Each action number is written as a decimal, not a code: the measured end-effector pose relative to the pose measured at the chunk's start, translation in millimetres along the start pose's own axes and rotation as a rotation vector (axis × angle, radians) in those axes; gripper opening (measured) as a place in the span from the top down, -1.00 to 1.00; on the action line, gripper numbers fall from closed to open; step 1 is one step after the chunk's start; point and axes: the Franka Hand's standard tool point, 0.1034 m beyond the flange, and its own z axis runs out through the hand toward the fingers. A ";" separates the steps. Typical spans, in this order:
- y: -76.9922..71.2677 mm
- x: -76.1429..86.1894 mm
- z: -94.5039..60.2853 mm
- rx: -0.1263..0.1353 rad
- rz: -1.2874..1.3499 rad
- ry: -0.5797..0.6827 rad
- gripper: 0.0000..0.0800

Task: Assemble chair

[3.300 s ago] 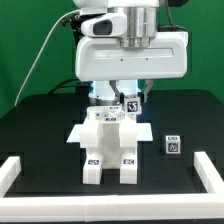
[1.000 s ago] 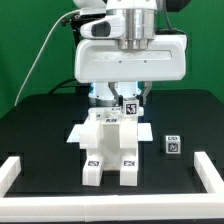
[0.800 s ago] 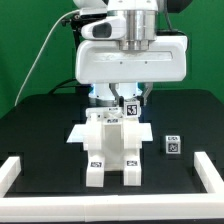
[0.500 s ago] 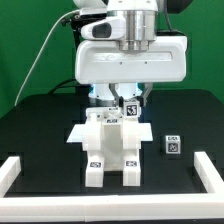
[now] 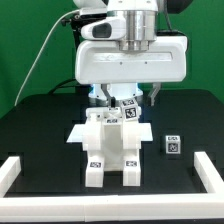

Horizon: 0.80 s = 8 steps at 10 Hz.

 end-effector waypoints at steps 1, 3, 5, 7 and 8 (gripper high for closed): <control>0.0 0.0 0.0 0.000 0.000 0.000 -0.53; 0.0 0.0 0.1 0.000 0.000 0.000 -0.62; 0.0 -0.1 0.1 0.000 0.000 0.000 -0.62; 0.0 -0.1 0.1 0.000 0.000 0.000 -0.62; 0.0 -0.1 0.1 0.000 0.000 0.000 -0.62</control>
Offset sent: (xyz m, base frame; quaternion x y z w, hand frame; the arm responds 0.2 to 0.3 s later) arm 0.0000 0.0000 0.0000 0.0000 0.0000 0.0000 1.0000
